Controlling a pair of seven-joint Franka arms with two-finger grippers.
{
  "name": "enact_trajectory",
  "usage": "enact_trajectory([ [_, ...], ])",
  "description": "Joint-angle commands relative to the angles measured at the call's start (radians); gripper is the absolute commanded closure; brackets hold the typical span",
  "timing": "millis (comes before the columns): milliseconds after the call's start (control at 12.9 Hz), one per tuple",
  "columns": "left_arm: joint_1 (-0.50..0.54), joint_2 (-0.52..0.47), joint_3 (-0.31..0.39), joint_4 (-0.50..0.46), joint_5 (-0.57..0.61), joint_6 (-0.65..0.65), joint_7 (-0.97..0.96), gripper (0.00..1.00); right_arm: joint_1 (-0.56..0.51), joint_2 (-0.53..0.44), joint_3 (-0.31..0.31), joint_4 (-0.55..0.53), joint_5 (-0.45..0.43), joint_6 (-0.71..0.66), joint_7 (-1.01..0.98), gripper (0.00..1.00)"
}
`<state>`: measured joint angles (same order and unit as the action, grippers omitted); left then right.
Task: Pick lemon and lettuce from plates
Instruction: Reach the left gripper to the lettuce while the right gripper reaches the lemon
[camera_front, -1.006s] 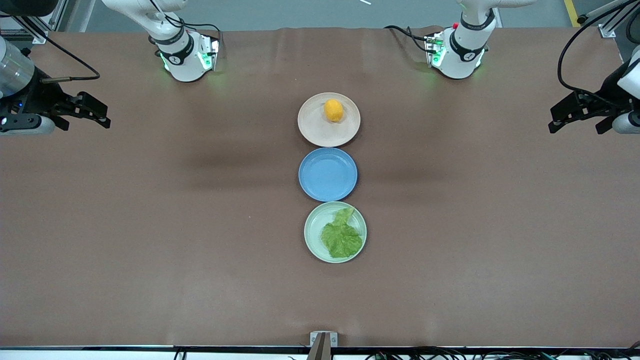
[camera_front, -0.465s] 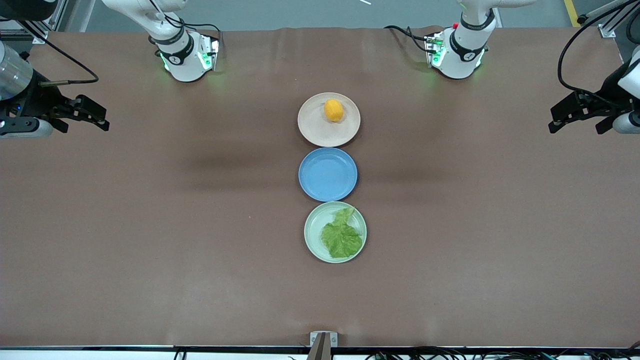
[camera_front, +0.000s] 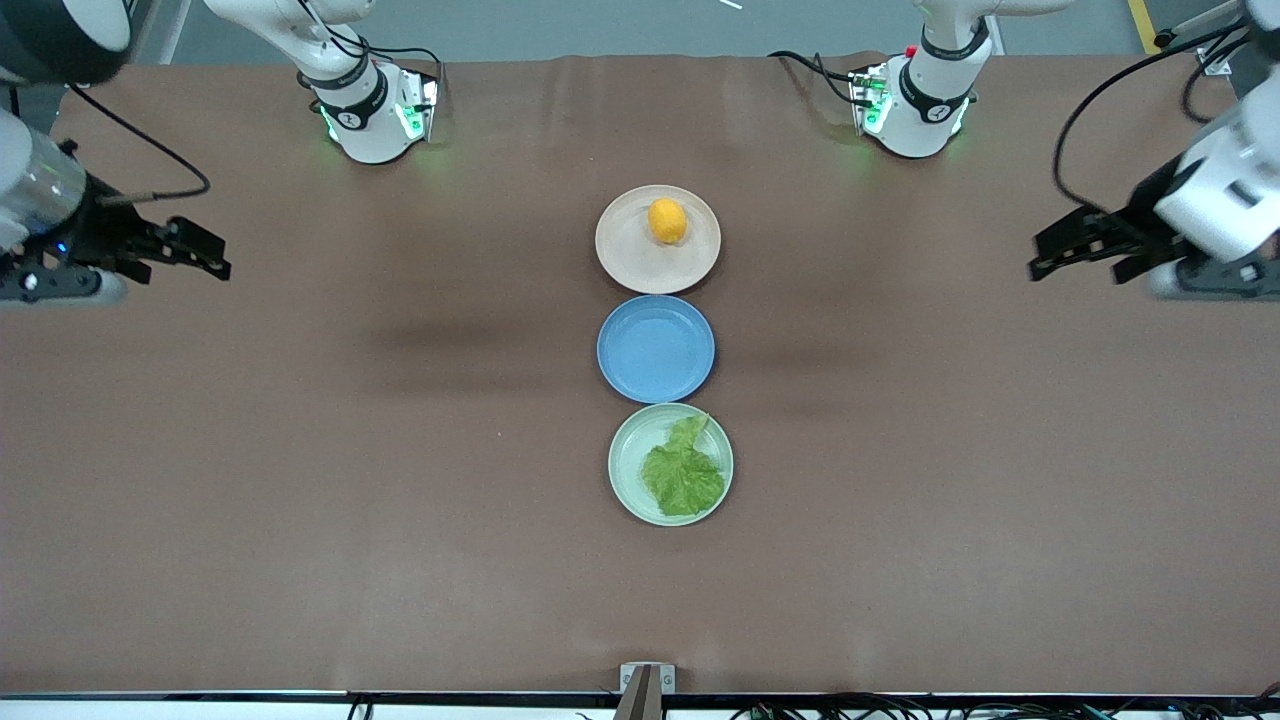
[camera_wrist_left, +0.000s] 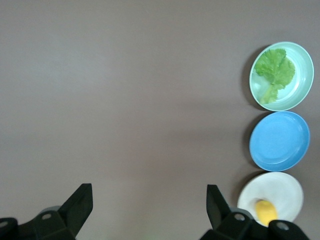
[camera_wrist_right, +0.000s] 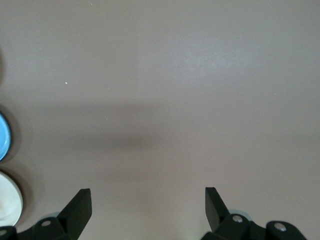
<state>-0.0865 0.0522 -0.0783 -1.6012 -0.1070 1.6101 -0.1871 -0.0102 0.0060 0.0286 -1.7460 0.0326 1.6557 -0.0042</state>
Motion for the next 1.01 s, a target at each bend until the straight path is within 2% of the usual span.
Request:
enact_trajectory([
  [0,-0.082,0.110,-0.031,0.024,-0.010,0.057,-0.185,0.00,-0.014,0.132,0.013,0.106,0.003,-0.016,-0.016,0.00],
  [77,-0.122,0.153,-0.031,0.026,-0.007,0.104,-0.269,0.00,-0.004,0.131,0.014,0.089,0.004,-0.019,0.013,0.00],
  [232,-0.180,0.211,-0.031,0.026,-0.008,0.221,-0.380,0.00,0.044,0.127,0.020,0.063,0.016,-0.019,0.251,0.00],
  [387,-0.248,0.282,-0.031,0.027,-0.002,0.284,-0.477,0.00,0.142,0.123,0.021,0.043,0.029,-0.019,0.412,0.00],
  [619,-0.321,0.437,-0.028,0.098,0.018,0.428,-0.691,0.00,0.315,0.127,0.021,0.007,0.099,0.013,0.443,0.00],
  [929,-0.392,0.616,-0.022,0.116,0.024,0.759,-0.921,0.00,0.589,0.129,0.021,-0.111,0.109,0.221,0.538,0.00],
])
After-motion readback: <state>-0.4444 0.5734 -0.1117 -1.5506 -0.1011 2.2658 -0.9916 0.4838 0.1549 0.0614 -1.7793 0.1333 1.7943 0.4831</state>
